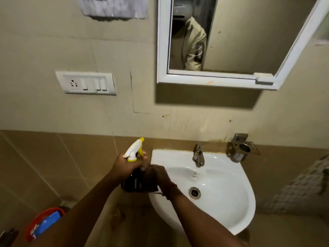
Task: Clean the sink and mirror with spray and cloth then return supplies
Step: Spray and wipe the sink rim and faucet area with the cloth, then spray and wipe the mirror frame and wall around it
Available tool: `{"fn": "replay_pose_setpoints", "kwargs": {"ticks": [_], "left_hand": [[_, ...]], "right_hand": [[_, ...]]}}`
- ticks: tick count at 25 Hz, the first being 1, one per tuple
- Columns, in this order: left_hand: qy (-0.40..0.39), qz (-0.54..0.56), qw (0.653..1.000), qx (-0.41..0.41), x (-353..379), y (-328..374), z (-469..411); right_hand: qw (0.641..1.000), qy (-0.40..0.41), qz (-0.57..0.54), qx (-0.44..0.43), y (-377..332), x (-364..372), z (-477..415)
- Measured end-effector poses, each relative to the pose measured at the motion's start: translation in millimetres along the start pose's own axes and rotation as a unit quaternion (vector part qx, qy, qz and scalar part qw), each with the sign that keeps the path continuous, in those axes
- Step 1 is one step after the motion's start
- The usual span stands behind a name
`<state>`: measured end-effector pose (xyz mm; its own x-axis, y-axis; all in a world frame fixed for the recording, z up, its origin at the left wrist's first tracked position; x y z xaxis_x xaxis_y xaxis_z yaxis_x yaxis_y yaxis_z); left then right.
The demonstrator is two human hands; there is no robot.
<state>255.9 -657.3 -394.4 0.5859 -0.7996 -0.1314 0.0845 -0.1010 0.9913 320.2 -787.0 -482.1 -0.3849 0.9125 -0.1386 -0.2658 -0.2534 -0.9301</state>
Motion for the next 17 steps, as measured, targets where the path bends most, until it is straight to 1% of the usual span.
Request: {"fn": "replay_pose_setpoints", "kwargs": {"ticks": [2,3,4,6,9,10,11,13,14,16,17], "left_hand": [[-0.016,0.018,0.999,0.027,-5.4,42.8,4.9],[-0.022,0.02,0.998,0.048,-8.0,63.5,7.1],[-0.026,0.024,0.997,0.07,-12.7,89.5,10.8],[-0.032,0.03,0.993,0.111,-24.6,141.2,18.9],[-0.042,0.051,0.982,0.177,-41.9,225.6,38.1],[-0.046,0.063,0.977,0.198,-46.6,251.4,44.4],[-0.048,0.079,0.972,0.218,-50.5,274.0,49.6],[-0.053,0.109,0.96,0.252,-57.8,315.5,61.2],[-0.059,0.115,0.957,0.26,-58.6,330.1,65.8],[-0.072,0.133,0.949,0.276,-59.2,355.4,77.6],[-0.079,0.144,0.946,0.28,-58.5,366.0,82.0]], "right_hand": [[0.99,0.084,-0.095,-0.066,-65.3,-20.2,11.7],[0.979,0.115,-0.14,-0.092,-91.6,-29.9,14.5],[0.971,0.129,-0.166,-0.116,-119.9,-37.3,23.5],[0.957,0.144,-0.175,-0.178,-171.8,-49.4,56.7],[0.929,0.198,-0.171,-0.263,-246.4,-81.5,112.4],[0.912,0.224,-0.193,-0.283,-270.3,-96.9,127.4],[0.888,0.245,-0.24,-0.305,-293.2,-112.9,139.6],[0.831,0.26,-0.35,-0.346,-335.6,-137.6,165.1],[0.809,0.258,-0.4,-0.345,-345.0,-143.5,172.1],[0.771,0.224,-0.498,-0.326,-358.0,-145.2,184.8],[0.76,0.217,-0.529,-0.31,-365.6,-145.1,193.7]]}}
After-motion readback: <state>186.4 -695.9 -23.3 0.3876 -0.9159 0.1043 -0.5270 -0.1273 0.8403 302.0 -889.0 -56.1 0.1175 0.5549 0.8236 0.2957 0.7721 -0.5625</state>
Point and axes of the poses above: each hand's wrist, its own z-axis away from the middle knuckle, its own x-axis out of the palm, y = z × x, the point moved 5 cm from there along -z, towards the middle knuckle, and after that the axes turned 14 degrees about y, right-handed, at the moved point
